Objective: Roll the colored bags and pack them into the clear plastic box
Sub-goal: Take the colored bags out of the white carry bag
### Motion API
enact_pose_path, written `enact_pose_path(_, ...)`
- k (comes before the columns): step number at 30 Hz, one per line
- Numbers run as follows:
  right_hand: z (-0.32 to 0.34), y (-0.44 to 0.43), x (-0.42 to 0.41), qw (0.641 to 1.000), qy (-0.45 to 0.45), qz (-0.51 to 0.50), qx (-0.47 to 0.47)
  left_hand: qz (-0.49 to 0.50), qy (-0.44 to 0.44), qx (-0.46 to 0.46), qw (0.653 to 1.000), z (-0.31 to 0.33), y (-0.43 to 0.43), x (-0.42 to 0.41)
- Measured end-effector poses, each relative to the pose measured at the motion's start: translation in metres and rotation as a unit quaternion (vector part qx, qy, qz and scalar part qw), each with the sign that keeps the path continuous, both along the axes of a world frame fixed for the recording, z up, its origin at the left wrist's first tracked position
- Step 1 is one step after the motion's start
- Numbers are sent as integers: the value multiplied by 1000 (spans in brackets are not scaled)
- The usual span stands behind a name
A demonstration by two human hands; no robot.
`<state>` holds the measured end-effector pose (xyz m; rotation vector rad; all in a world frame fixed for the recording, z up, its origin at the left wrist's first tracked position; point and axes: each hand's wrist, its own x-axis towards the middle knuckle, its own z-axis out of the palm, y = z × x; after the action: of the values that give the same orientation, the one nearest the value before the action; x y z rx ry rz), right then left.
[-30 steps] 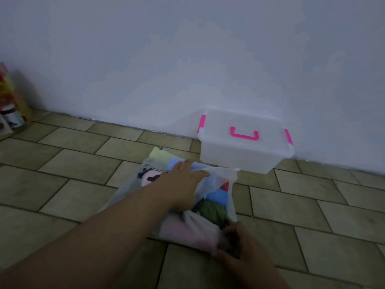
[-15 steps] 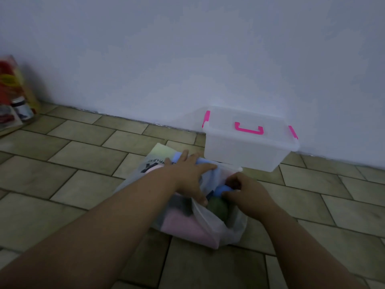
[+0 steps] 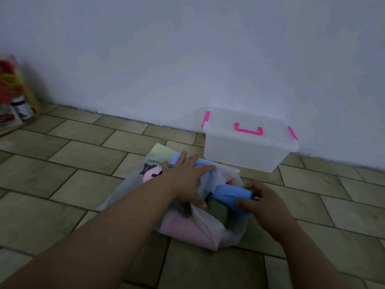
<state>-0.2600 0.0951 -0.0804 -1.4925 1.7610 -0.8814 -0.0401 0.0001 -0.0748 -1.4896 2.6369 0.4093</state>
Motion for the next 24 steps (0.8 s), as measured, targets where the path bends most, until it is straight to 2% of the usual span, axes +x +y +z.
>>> enact_pose_path(2,1,20,-31,995,-98,-37,2,1,3,-3,1000,-2,0,2)
enact_pose_path(4,1,36,-62,968,-225,-115,7,0,9,-3,1000,-4,-2,3)
enact_pose_path(6,1,42,-80,936,-289,-200,-7,1,11,0,1000,-5,-5,3)
enact_pose_path(8,-5,37,-83,937,-225,-264,-30,3,5,3,1000,-5,-7,2)
enact_pose_path(10,-15,27,-66,955,-57,-286,-48,6,-3,3,1000,-5,-8,1)
enact_pose_path(12,-26,17,-42,963,84,-251,-51,8,-10,2,1000,-4,-7,1)
enact_pose_path(13,-32,12,-32,967,122,-218,-46,7,-10,-1,1000,-4,-6,2)
enact_pose_path(17,-27,-4,-23,975,173,-140,14,7,-10,-15,1000,-3,-2,13)
enact_pose_path(18,-19,-5,-24,973,178,-145,-8,9,-12,-17,1000,-2,-1,18)
enact_pose_path(21,10,-2,-11,959,177,-116,-190,22,-24,-13,999,1,-2,28)
enact_pose_path(22,19,-1,0,956,186,-67,-216,27,-24,-10,999,2,-4,29)
enact_pose_path(24,24,-4,25,958,218,59,-179,32,-17,-5,999,4,-6,22)
